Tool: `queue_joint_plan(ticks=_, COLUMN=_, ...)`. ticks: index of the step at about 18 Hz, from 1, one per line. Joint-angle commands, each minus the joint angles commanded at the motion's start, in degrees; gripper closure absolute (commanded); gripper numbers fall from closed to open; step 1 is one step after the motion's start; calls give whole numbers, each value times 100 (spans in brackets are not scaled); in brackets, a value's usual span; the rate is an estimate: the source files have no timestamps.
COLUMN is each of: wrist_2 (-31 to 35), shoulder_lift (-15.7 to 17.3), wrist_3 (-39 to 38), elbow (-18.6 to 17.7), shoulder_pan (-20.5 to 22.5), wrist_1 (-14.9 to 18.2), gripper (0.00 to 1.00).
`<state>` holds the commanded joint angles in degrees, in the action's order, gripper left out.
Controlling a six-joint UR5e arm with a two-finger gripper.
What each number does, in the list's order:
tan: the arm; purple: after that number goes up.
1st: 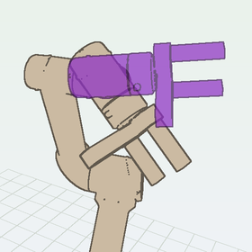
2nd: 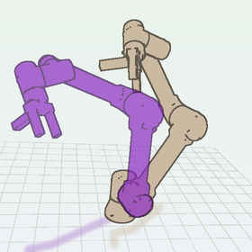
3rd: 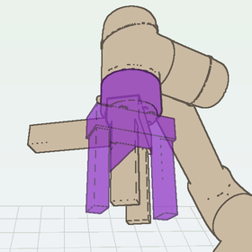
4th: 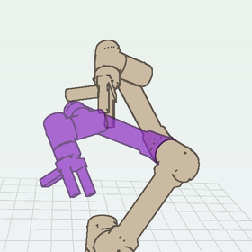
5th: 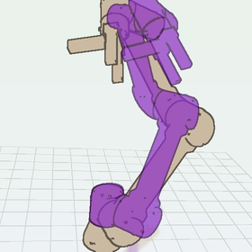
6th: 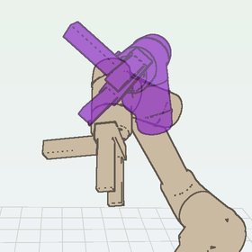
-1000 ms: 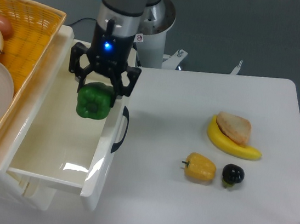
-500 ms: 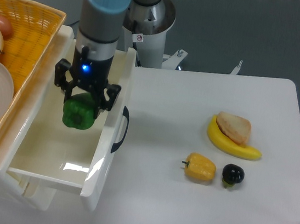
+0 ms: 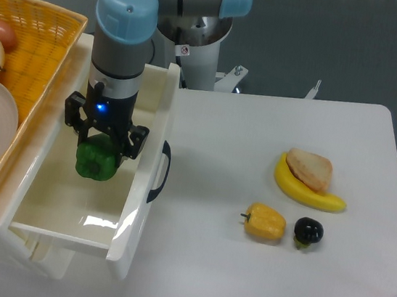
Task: Place the green pepper in the upper white drawer
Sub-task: 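Lower the held green pepper down into the drawer, then open the gripper to release the pepper inside the drawer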
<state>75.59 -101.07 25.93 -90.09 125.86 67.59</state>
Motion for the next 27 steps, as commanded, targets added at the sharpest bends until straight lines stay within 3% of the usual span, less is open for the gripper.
queue_joint_plan(ticks=18, wrist_2=176, shoulder_lift=-36, wrist_3=53, elbow=-44, shoulder_pan=-149, wrist_1=9, gripper=13)
queue_joint_plan(ticks=23, wrist_2=176, shoulder_lift=-27, wrist_3=88, elbow=-35, shoulder_pan=-150, wrist_1=9, gripper=2)
queue_joint_plan(ticks=27, wrist_2=176, shoulder_lift=0, wrist_3=79, elbow=-35, shoulder_pan=-149, wrist_1=0, gripper=1)
